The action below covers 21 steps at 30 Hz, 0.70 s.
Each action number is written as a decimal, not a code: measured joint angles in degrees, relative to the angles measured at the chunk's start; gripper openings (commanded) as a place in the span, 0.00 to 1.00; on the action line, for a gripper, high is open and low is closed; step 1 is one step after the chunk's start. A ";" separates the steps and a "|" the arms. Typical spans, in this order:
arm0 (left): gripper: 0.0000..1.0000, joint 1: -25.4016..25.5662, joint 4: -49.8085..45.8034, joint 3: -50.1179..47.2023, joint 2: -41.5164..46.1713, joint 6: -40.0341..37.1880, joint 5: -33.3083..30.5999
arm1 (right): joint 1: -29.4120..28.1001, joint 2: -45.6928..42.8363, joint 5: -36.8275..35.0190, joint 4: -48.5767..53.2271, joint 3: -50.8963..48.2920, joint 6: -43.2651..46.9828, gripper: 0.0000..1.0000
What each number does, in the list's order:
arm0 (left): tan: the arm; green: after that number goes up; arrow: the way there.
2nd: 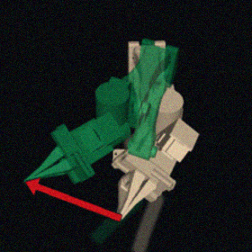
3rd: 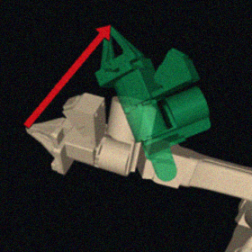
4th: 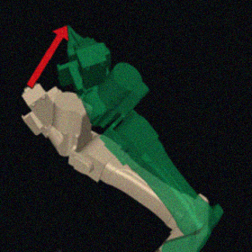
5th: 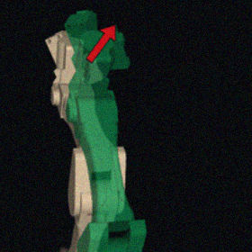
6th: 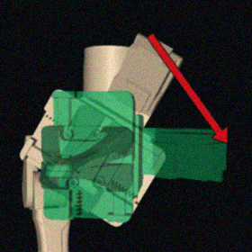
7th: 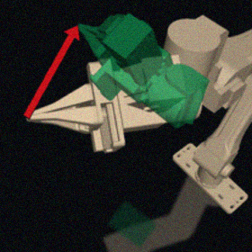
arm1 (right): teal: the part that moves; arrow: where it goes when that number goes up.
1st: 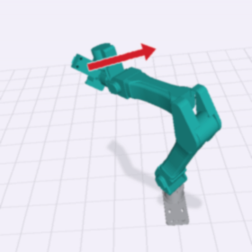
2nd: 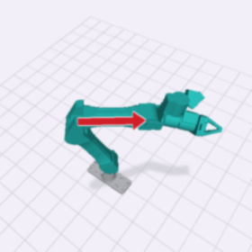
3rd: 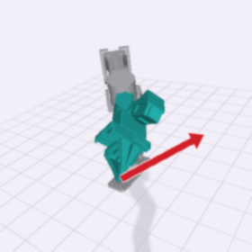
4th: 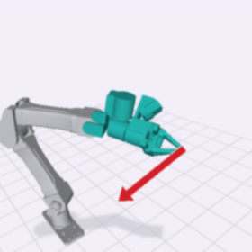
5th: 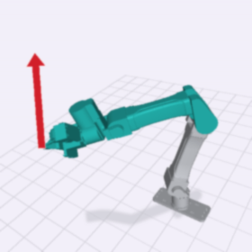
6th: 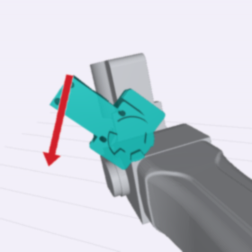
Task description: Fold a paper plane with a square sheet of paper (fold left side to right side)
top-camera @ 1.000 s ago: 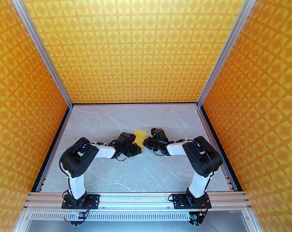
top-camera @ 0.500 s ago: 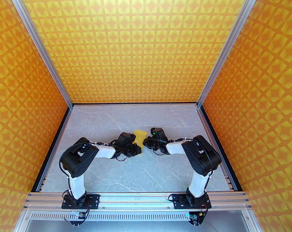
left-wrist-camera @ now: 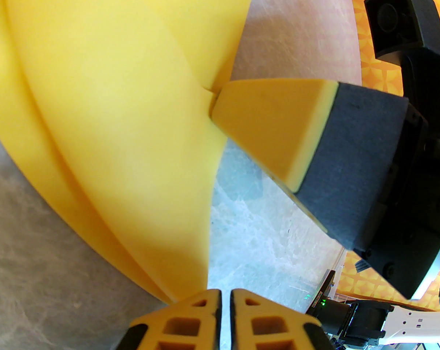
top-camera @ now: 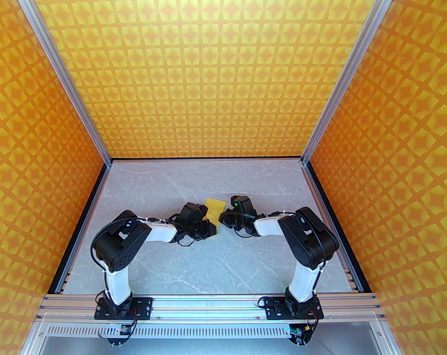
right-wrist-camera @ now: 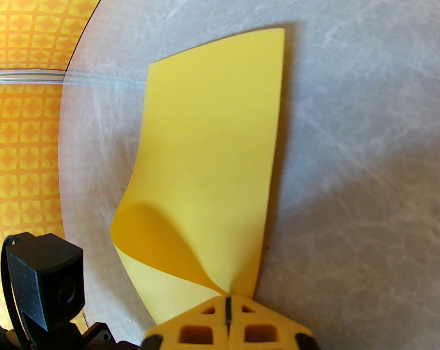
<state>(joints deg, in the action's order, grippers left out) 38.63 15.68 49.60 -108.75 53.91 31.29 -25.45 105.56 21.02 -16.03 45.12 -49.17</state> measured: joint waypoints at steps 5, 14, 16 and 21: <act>0.15 -0.02 -0.42 0.00 -0.02 -0.17 0.00 | 0.00 0.00 0.00 0.46 0.24 0.00 0.00; 0.15 0.00 -2.05 0.33 -0.42 -0.24 0.02 | 0.00 0.24 0.00 0.44 0.37 0.02 0.00; 0.15 0.00 -2.34 0.44 -0.42 -0.33 0.02 | 0.00 0.24 0.00 0.44 0.37 0.02 0.00; 0.15 0.00 -3.06 0.81 -0.44 -0.39 0.02 | 0.00 0.24 0.00 0.44 0.37 0.02 0.00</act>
<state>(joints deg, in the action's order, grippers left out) 38.63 12.62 50.41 -109.19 53.52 31.31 -25.45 105.80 21.02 -15.59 45.50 -49.15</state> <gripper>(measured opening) 0.147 0.040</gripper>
